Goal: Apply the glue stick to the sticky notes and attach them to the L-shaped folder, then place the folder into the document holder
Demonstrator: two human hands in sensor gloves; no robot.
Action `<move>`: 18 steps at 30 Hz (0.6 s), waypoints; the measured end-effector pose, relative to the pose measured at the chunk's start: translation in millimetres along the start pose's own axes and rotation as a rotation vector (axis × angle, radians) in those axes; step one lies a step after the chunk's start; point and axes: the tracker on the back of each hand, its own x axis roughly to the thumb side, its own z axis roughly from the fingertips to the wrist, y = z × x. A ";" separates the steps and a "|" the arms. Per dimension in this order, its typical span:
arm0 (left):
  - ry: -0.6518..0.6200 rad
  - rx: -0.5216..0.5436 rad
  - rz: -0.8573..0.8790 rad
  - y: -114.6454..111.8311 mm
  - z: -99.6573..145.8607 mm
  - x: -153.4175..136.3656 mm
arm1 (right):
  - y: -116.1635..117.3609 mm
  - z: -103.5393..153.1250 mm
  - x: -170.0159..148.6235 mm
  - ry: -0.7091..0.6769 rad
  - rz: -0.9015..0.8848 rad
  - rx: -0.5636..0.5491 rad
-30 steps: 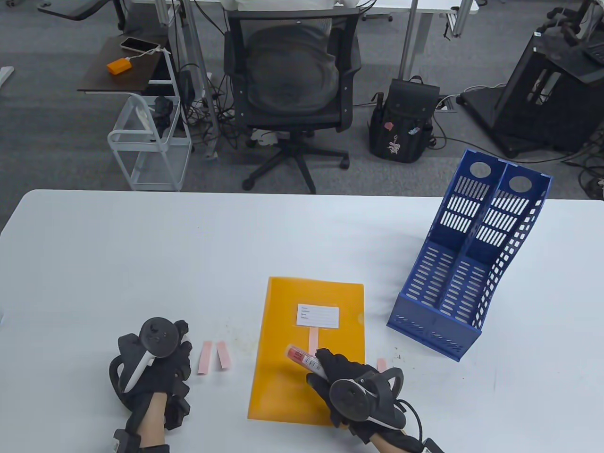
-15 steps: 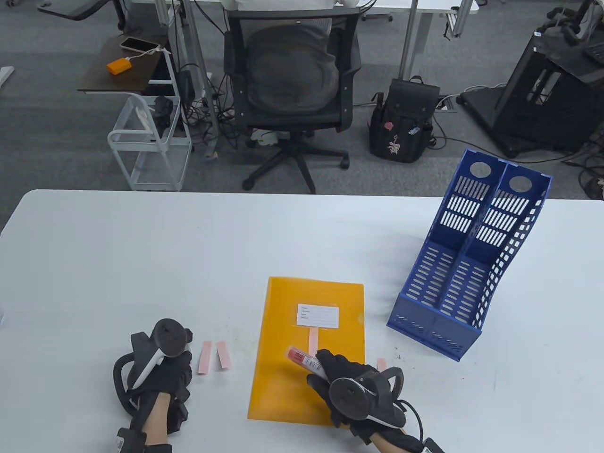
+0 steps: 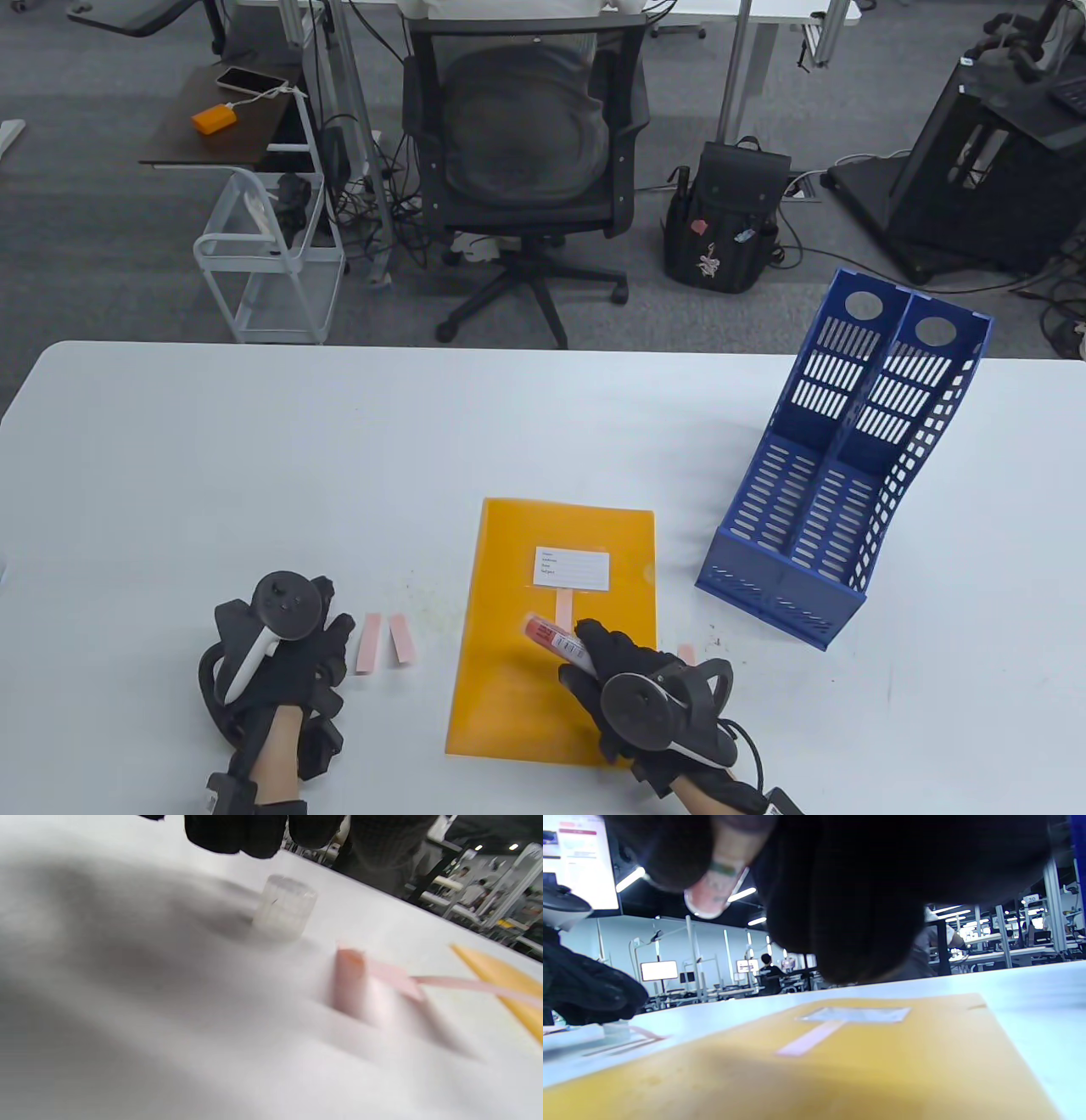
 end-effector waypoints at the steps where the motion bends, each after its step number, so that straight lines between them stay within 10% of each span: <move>1: -0.042 0.015 0.010 3.2 3.1 5.6 | -0.5 -0.2 -1.2 0.004 -0.011 0.000; 8: -0.440 0.162 0.006 12.4 35.3 64.0 | -0.5 -1.0 -1.1 -0.007 -0.043 0.019; 14: -0.738 -0.221 0.284 -14.0 46.1 112.6 | -3.0 2.4 12.2 -0.074 -0.130 0.013; 18: -0.778 -0.279 0.286 -26.7 47.3 124.1 | -3.3 4.7 20.6 -0.134 -0.120 -0.004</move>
